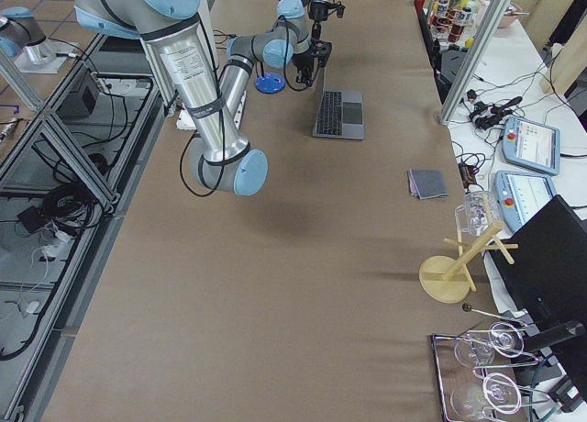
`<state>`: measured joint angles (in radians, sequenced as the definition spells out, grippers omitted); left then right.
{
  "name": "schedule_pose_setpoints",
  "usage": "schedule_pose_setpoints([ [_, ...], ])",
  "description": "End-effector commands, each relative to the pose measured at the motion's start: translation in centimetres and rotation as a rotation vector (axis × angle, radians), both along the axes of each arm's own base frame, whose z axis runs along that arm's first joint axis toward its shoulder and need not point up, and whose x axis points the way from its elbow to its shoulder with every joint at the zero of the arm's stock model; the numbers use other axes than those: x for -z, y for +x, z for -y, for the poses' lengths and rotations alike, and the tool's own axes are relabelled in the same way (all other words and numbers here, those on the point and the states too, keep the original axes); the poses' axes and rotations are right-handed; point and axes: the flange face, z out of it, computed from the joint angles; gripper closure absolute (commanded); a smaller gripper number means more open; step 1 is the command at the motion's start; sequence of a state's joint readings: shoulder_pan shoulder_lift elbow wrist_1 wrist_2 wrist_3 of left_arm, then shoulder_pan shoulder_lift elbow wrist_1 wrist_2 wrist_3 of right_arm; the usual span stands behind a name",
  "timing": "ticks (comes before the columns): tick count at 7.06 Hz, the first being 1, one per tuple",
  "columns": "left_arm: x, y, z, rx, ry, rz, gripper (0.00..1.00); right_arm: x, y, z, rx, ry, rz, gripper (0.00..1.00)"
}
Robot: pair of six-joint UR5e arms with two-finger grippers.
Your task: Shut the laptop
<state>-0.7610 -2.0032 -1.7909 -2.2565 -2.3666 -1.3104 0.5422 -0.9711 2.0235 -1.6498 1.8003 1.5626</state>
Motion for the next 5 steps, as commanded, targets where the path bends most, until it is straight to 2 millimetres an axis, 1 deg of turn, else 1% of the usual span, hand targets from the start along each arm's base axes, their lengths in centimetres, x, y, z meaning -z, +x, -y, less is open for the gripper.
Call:
schedule_pose_setpoints([
  [1, -0.1, 0.5, 0.7, 0.015, 0.001, 0.008, 1.0, -1.2, -1.3, 2.3, -0.019, -0.001, -0.013, 1.0],
  [3, -0.7, 1.0, 1.2, 0.021, -0.006, 0.021, 1.0, -2.0, -2.1, 2.8, -0.016, -0.008, -0.034, 1.0],
  [4, -1.0, 1.5, 1.8, 0.035, -0.009, 0.031, 1.0, -2.2, -2.3, 3.4, -0.017, -0.006, -0.042, 1.0],
  [5, -0.5, 2.3, 2.5, 0.035, -0.005, 0.03, 1.0, -1.9, -2.4, 4.3, -0.023, -0.001, -0.047, 1.0],
])
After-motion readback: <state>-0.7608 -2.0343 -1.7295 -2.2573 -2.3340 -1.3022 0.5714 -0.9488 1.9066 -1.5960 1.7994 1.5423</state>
